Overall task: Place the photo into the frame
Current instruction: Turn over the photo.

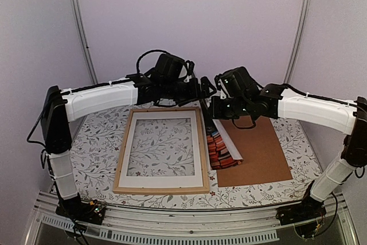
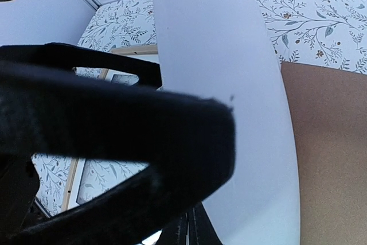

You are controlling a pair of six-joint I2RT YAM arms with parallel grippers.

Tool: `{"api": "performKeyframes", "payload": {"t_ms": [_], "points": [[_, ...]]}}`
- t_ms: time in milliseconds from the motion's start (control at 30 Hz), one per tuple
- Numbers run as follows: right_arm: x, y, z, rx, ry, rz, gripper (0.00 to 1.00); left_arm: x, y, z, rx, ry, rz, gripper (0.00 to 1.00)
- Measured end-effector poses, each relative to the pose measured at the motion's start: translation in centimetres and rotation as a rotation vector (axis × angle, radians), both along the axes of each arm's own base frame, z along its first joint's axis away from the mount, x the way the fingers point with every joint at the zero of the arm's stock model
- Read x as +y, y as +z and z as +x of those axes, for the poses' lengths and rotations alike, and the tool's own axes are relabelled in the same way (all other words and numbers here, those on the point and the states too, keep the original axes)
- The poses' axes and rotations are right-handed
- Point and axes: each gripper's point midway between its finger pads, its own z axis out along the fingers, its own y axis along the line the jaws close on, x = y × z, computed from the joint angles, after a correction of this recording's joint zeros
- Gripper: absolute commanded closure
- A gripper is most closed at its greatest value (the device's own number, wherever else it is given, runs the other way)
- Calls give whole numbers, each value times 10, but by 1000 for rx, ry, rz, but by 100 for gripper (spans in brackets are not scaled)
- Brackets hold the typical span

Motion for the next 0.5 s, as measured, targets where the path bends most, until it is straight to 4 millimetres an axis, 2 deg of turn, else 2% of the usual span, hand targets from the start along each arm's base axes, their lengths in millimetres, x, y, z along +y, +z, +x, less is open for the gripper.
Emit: {"api": "performKeyframes", "payload": {"t_ms": [200,333,500], "points": [[16,-3,-4,-7,6,-6,96,15,-16,9,20,40,26,3],[22,-14,-5,2,5,-23,95,24,-25,15,26,68,46,4],[34,-23,-4,3,6,-45,94,29,-33,17,33,85,64,11]]}}
